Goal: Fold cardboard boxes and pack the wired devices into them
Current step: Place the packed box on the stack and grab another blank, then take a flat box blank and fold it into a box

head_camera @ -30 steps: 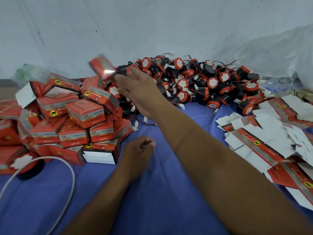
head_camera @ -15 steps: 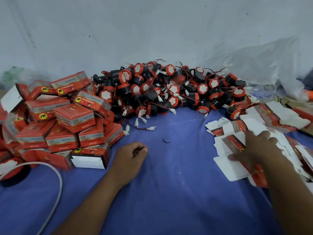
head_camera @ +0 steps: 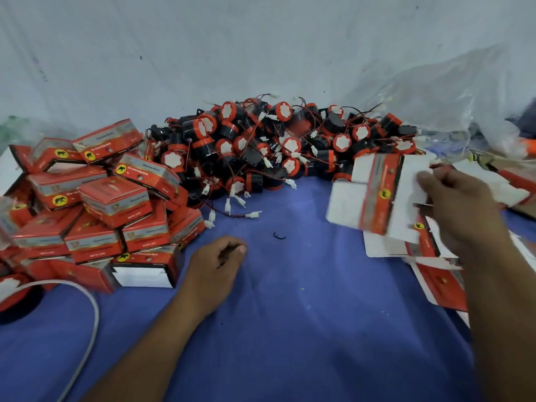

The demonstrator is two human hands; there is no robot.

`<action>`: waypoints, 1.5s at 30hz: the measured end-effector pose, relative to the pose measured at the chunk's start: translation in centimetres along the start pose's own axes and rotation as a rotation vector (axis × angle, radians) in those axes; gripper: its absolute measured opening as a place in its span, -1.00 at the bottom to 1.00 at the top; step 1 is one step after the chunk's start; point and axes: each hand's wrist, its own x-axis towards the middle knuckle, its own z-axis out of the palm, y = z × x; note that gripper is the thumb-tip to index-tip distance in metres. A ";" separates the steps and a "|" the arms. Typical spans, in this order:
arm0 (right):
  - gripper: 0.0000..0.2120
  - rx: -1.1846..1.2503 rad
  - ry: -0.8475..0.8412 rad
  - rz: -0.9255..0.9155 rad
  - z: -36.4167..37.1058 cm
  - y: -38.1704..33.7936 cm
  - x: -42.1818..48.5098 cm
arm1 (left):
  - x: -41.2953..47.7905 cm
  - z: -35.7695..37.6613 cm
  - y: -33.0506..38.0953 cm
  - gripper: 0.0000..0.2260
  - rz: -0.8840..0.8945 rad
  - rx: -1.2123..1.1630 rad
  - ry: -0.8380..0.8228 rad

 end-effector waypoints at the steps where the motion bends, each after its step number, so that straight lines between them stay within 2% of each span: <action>1: -0.76 0.096 -0.043 0.023 1.2 0.0 -0.7 | -0.1 0.1 0.2 -0.88 -0.004 -0.022 0.017; 4: -0.86 0.169 -0.236 0.021 5.9 0.4 -3.6 | -0.3 0.5 1.2 -0.61 0.021 -0.086 0.044; 7: -0.92 0.213 -0.548 -0.004 9.8 1.4 -6.8 | -0.5 1.0 2.2 -0.35 0.126 -0.031 0.092; 8: -0.93 0.244 -0.660 -0.009 10.8 1.6 -7.6 | -0.6 1.0 2.3 -0.30 0.168 0.034 0.095; 10: -0.74 0.360 -0.888 -0.019 12.0 1.7 -9.0 | -0.7 0.9 2.4 -0.27 0.192 0.047 0.045; 11: -0.68 0.424 -1.003 -0.033 12.3 1.7 -9.4 | -0.7 0.7 2.4 -0.27 0.173 -0.030 0.015; 13: -0.70 0.459 -1.147 -0.089 12.5 1.7 -9.8 | -0.6 0.3 2.2 -0.26 0.121 -0.203 -0.022; 15: -0.82 0.348 -1.120 -0.150 12.5 1.8 -9.9 | -0.6 0.2 2.1 -0.24 0.120 -0.321 -0.079; 16: -0.79 0.293 -1.090 -0.161 12.5 2.0 -9.9 | -0.7 0.4 2.1 -0.23 0.128 -0.373 -0.116; 19: -0.43 0.132 -1.070 -0.192 12.4 2.6 -9.6 | -1.2 0.9 2.1 -0.17 0.124 -0.498 -0.200; 21: -0.22 -0.039 -1.087 -0.246 12.3 2.8 -9.5 | -1.2 0.7 2.2 -0.22 0.105 -0.589 -0.240; 25: -0.06 -0.258 -1.004 -0.374 13.0 2.6 -10.1 | -0.9 0.1 2.3 -0.34 -0.065 -0.926 -0.319; 28: -0.12 -0.273 -0.969 -0.417 13.3 2.4 -10.1 | -0.7 0.1 2.4 -0.38 -0.078 -0.943 -0.335; 31: -0.45 -0.303 -0.912 -0.445 13.2 2.6 -10.0 | -1.0 0.4 2.4 -0.34 -0.097 -0.885 -0.325; 33: -0.62 -0.332 -0.873 -0.451 13.3 2.8 -10.3 | -1.3 0.7 2.3 -0.51 -0.096 -0.831 -0.327; 35: -0.53 -0.368 -0.831 -0.490 13.5 3.0 -10.5 | -1.5 0.7 2.4 -0.67 -0.117 -0.808 -0.289; 39: -0.23 -0.360 -0.788 -0.501 13.8 2.8 -10.8 | -1.4 0.3 2.7 -0.74 -0.211 -0.859 -0.229; 42: -0.22 -0.280 -0.764 -0.425 13.7 2.7 -10.7 | -1.4 0.1 2.9 -0.78 -0.236 -0.835 -0.232; 44: -0.22 -0.216 -0.727 -0.394 13.6 2.5 -10.7 | -1.5 0.1 3.0 -0.65 -0.273 -0.813 -0.208; 45: -0.21 -0.198 -0.712 -0.392 13.6 2.5 -10.7 | -1.6 0.1 3.2 -0.66 -0.243 -0.804 -0.233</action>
